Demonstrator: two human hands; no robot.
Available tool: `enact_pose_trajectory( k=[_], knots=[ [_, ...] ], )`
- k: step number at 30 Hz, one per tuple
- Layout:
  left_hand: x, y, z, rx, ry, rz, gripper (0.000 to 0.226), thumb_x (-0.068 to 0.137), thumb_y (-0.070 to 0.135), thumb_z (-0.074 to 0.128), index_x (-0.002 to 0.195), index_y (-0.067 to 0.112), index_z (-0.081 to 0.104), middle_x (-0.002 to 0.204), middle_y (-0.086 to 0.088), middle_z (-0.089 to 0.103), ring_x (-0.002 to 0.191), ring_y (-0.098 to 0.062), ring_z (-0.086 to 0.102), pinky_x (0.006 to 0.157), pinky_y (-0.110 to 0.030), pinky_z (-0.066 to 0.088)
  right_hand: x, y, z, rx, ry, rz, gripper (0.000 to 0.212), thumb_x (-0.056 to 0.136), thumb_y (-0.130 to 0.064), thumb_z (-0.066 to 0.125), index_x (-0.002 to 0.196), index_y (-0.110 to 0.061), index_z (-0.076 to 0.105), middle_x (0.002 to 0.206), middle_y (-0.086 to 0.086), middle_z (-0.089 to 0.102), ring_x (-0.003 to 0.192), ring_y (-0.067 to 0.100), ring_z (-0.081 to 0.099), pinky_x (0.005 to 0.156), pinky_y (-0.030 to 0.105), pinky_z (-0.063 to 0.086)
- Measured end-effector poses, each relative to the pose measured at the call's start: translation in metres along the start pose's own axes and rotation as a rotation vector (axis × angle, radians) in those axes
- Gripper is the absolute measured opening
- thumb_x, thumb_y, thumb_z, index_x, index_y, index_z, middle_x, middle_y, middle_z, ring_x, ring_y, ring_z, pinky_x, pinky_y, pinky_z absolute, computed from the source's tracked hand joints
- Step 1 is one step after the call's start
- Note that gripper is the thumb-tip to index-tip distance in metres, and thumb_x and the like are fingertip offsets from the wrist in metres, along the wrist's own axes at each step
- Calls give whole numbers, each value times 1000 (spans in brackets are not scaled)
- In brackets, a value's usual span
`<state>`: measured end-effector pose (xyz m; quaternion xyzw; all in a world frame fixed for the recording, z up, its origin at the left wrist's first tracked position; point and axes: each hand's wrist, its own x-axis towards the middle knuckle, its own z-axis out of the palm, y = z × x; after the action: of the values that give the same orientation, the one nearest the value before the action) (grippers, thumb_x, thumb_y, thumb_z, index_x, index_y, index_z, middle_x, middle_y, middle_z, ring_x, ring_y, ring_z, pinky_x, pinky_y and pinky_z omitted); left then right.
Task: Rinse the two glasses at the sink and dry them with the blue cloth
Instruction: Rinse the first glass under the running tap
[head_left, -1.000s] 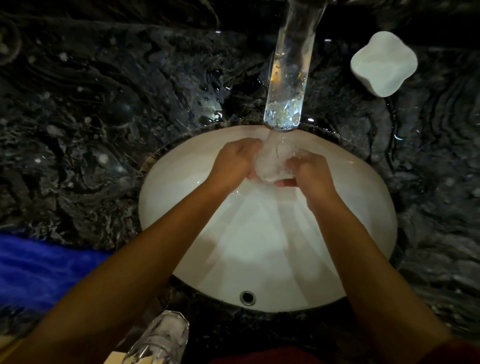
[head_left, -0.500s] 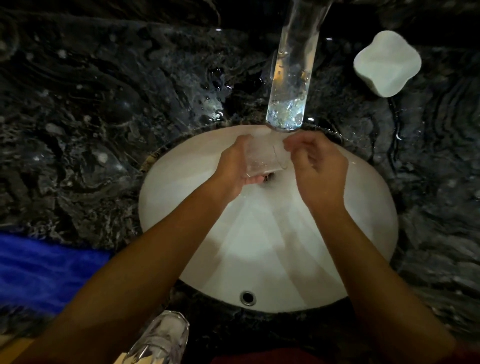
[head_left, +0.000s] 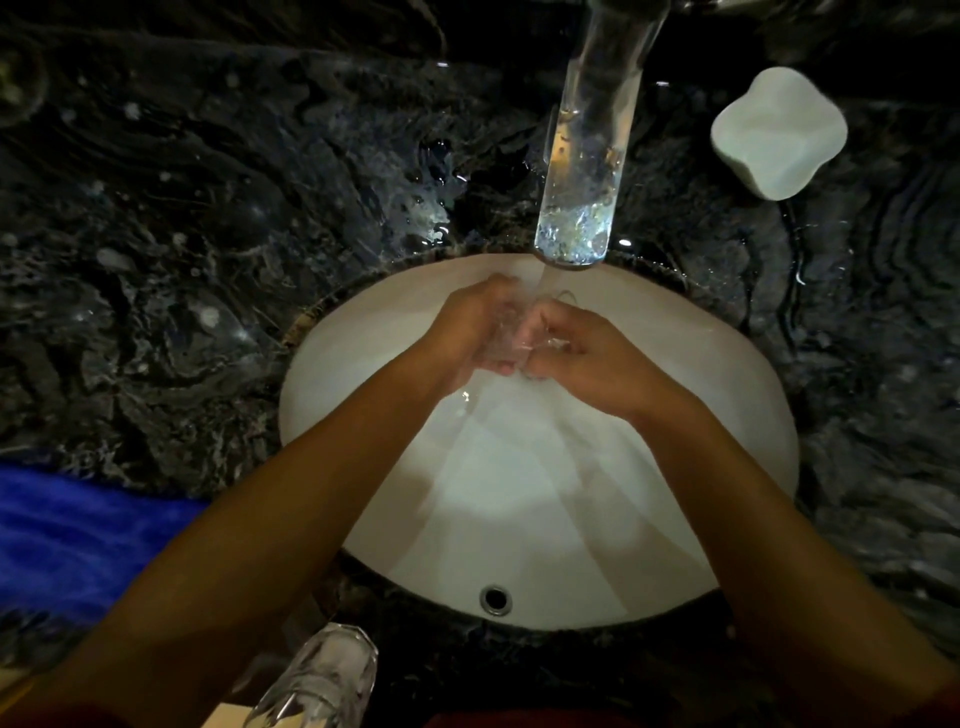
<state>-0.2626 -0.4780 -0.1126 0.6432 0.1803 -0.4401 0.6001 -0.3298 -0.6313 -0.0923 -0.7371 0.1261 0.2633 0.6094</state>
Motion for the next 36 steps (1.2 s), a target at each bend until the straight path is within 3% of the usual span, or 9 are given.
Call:
enact_pose_trajectory(
  k=[3,5,8,13,17,22,27,31,36],
  knots=[
    [3,-4,4,-54,13,-81,40,104,44,42,101,18,72,85,0,78,68,-13,72,58,-29,52,1,1,-3,51,38,-22,9,85,-15,69,90,-10,63,93,6,63,88,10,62,83,33,49],
    [4,-5,11,-60,8,-84,42,105,42,40,108,16,73,93,-1,80,73,-14,75,53,-28,55,3,-1,-1,-10,0,21,14,93,-17,70,99,-29,69,106,-2,70,94,-4,65,90,23,53],
    [0,-2,13,-5,28,-2,39,105,38,41,112,11,68,84,-3,75,61,-12,73,48,-26,54,10,-7,3,77,73,137,11,94,-19,71,101,-21,78,104,6,79,99,16,75,92,34,56],
    [-2,-2,9,137,102,237,19,105,26,54,103,12,67,91,-13,74,63,-20,70,45,-25,52,7,-9,5,271,167,191,31,91,-34,65,65,-25,77,77,7,78,79,18,75,82,34,54],
    [-5,-9,19,131,133,309,21,102,23,54,84,22,65,70,12,69,64,-3,64,65,-25,49,13,-5,1,468,336,375,69,104,-50,48,46,-16,66,59,12,71,71,31,73,89,40,57],
    [-6,-3,23,-74,135,233,15,99,8,55,92,15,66,84,-6,71,72,-15,68,60,-24,50,17,-4,12,742,333,409,37,101,-33,59,76,-6,67,65,9,72,67,30,71,76,42,60],
    [-12,-10,21,149,195,368,11,105,11,50,105,17,59,96,6,67,81,2,66,76,-18,52,19,-4,18,587,330,305,36,104,-34,57,103,-3,77,92,14,81,83,31,79,67,37,63],
    [-15,-10,17,350,240,420,18,105,31,48,112,16,57,98,4,70,86,-9,69,73,-26,54,21,-5,23,428,476,259,48,105,-37,56,65,-24,80,63,1,76,59,10,74,53,19,53],
    [-12,2,18,207,105,72,34,100,45,42,95,16,59,81,-5,63,64,-20,60,47,-25,49,13,-3,22,273,516,33,42,100,-31,64,63,-17,76,59,7,73,56,19,71,62,27,56]
  ],
)
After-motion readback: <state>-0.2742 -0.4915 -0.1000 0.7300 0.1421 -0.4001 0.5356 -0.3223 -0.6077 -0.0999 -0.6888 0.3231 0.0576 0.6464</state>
